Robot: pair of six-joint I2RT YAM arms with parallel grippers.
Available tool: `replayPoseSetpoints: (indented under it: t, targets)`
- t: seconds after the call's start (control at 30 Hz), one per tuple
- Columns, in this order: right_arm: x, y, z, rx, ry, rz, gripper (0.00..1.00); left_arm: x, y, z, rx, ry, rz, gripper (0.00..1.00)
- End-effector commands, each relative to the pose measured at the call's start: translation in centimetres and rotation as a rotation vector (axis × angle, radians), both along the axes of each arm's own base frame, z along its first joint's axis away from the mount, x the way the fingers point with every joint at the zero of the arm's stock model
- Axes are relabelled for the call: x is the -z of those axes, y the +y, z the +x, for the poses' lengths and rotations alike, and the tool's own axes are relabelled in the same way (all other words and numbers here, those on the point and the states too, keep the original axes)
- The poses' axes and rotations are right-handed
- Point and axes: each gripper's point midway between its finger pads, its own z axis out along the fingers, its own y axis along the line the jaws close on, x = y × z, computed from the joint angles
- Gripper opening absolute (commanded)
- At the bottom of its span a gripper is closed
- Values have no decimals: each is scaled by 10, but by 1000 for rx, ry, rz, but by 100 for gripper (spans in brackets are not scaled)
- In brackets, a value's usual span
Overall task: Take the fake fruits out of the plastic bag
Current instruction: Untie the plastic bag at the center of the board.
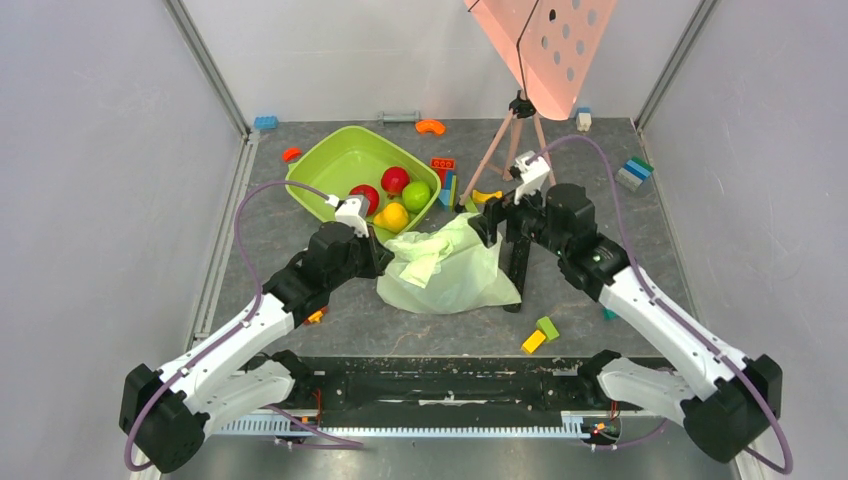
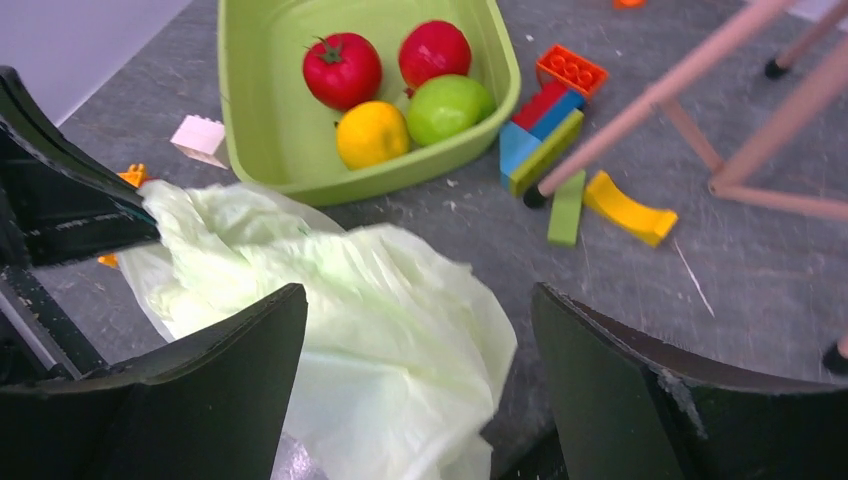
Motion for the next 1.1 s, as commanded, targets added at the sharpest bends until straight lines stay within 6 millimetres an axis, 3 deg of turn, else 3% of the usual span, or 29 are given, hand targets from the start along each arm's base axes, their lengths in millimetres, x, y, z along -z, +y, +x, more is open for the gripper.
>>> replayPoseSetpoints:
  t: [0.0,0.3,0.5,0.6,0.93,1.0,1.07]
  targets:
    - [-18,29,7,-131,-14,-7,86,-12,-6,1,26,-42,-42,2]
    - [21,65,2,-196,101,-48,95,-12,-10,3,37,-40,-44,2]
    - [46,60,4,-138,135,-98,89,-8,-11,4,37,-30,-38,2]
    - [55,57,0,-135,150,-109,78,-7,-15,2,59,-20,-45,2]
    - [66,47,-10,-126,166,-116,8,-7,-14,3,52,-16,-45,2]
    - [65,44,-11,-104,164,-108,0,-6,-13,3,48,-14,-43,2]
    - [65,37,-11,-68,160,-100,0,-6,-13,3,43,-11,-40,2]
